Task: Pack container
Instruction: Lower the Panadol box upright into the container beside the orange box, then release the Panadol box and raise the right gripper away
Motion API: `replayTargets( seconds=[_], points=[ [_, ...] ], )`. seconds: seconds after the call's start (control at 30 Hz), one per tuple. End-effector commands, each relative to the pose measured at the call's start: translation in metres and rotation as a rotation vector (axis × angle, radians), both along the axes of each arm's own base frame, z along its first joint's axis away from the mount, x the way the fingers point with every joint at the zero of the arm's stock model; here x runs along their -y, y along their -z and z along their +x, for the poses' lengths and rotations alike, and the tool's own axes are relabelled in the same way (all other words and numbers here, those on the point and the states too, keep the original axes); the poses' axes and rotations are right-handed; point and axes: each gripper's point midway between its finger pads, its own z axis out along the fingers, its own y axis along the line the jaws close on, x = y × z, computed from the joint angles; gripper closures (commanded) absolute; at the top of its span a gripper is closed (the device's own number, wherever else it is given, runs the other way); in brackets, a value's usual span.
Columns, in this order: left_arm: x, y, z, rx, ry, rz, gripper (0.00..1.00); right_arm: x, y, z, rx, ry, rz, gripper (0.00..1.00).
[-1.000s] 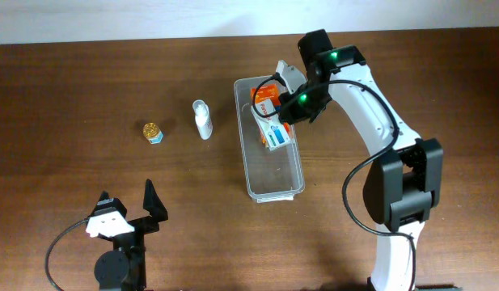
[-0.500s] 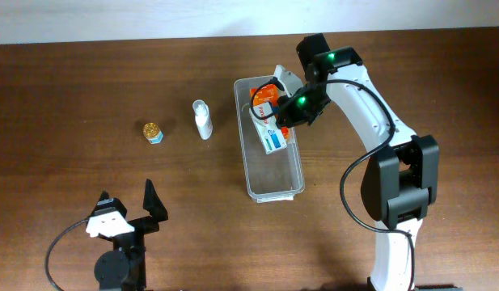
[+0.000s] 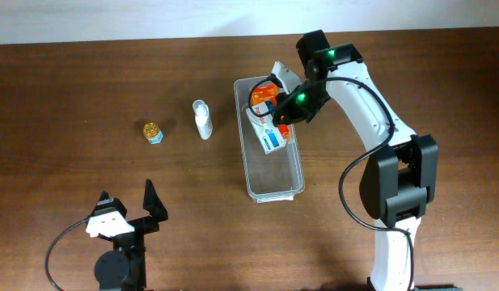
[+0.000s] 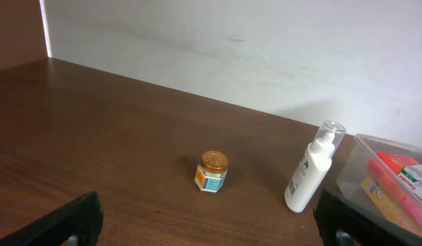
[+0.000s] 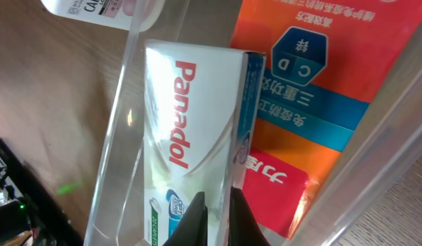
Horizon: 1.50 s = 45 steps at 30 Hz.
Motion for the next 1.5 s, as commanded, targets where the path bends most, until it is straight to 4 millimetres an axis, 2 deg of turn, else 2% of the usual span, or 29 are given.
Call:
replayTargets(
  seconds=[0.0,0.97,1.1,1.23,1.33,1.47],
  points=[
    [0.001,0.001,0.0,0.002,0.009,-0.01,0.01,-0.009,-0.001,0.0,0.001,-0.025,0.029,0.95],
    [0.002,0.001,0.0,0.002,0.009,-0.01,0.01,-0.023,-0.012,0.0,-0.002,-0.039,0.127,0.95],
    [0.001,0.001,0.0,0.002,0.009,-0.01,0.01,-0.024,-0.021,0.005,0.023,-0.041,0.133,0.96],
    [0.002,0.001,0.0,0.002,0.009,-0.01,0.01,-0.025,-0.042,0.014,0.078,-0.041,0.137,0.96],
    [0.001,0.001,0.0,0.002,0.009,-0.01,0.01,-0.015,-0.059,0.025,0.148,-0.027,0.065,0.96],
    [0.002,0.001,0.0,0.002,0.009,-0.01,0.01,0.017,-0.075,0.038,0.238,0.022,-0.139,0.96]
  ],
)
